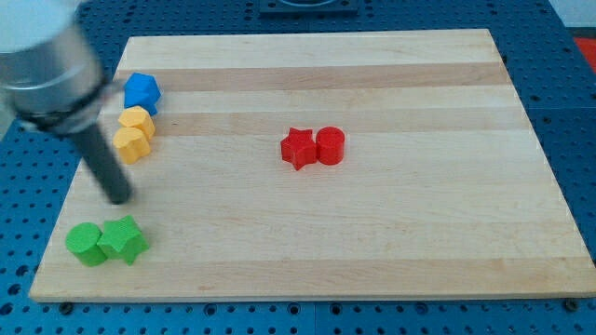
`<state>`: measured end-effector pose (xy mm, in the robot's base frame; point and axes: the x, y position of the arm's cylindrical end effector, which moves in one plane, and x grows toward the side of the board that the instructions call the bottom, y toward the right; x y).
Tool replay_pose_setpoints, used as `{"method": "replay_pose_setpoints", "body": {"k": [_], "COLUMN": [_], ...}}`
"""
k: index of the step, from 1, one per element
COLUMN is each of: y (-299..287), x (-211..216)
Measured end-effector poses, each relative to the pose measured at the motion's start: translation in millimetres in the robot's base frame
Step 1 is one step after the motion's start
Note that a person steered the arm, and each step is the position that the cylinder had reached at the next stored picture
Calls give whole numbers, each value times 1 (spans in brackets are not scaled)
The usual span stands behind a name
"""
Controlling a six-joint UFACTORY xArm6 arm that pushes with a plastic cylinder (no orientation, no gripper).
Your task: Move the green blocks towards the bottom of the red blocks
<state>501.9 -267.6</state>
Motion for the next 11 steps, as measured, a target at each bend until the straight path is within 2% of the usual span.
{"method": "replay_pose_setpoints", "body": {"k": [1,2,3,4,7,11], "y": [-36,-37,-37,-35,73,151], "x": [3,17,58,75,70,43]}}
